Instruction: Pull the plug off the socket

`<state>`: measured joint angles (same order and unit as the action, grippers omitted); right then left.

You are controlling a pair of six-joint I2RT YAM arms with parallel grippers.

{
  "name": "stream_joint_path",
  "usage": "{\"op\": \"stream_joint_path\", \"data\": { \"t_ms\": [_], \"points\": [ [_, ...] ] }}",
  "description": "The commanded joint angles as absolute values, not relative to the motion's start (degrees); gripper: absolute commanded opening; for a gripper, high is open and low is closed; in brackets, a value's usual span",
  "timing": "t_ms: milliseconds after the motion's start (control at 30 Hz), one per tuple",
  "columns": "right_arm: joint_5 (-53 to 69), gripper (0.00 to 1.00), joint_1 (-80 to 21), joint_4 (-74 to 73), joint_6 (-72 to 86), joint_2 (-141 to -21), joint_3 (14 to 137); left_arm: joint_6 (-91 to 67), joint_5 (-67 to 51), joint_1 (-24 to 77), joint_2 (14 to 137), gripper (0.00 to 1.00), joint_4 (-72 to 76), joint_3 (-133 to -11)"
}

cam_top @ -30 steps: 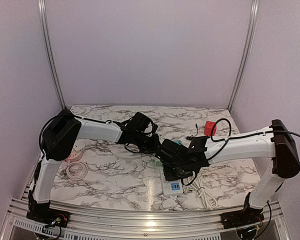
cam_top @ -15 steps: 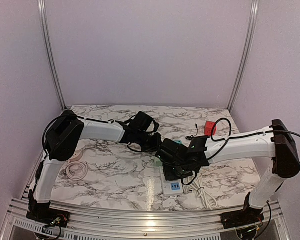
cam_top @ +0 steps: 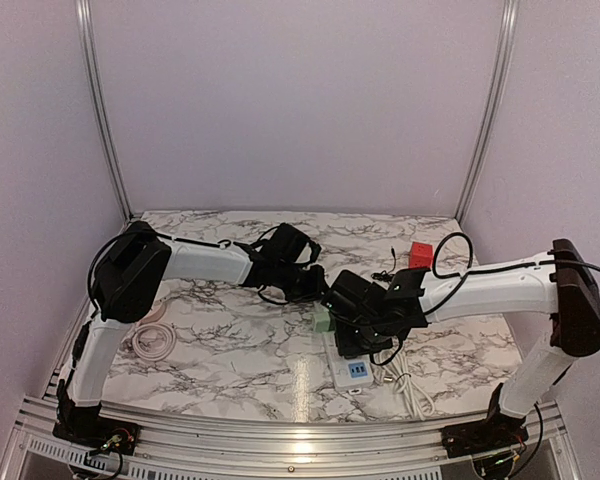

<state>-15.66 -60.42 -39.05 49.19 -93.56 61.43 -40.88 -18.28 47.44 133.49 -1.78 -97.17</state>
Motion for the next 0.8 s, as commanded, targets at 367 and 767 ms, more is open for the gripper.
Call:
{"op": "stream_joint_path", "data": {
  "t_ms": [367, 767],
  "points": [
    [-20.7, 0.02, -61.6, -42.1, 47.0, -95.0, 67.6, -39.6, -13.6, 48.2, 139.5, 0.09, -13.2, -94.6],
    [-16.9, 0.0, -59.2, -38.0, 46.8, -91.6, 62.8, -39.4, -13.6, 48.4, 140.2, 0.09, -13.3, -93.5]
  ]
}}
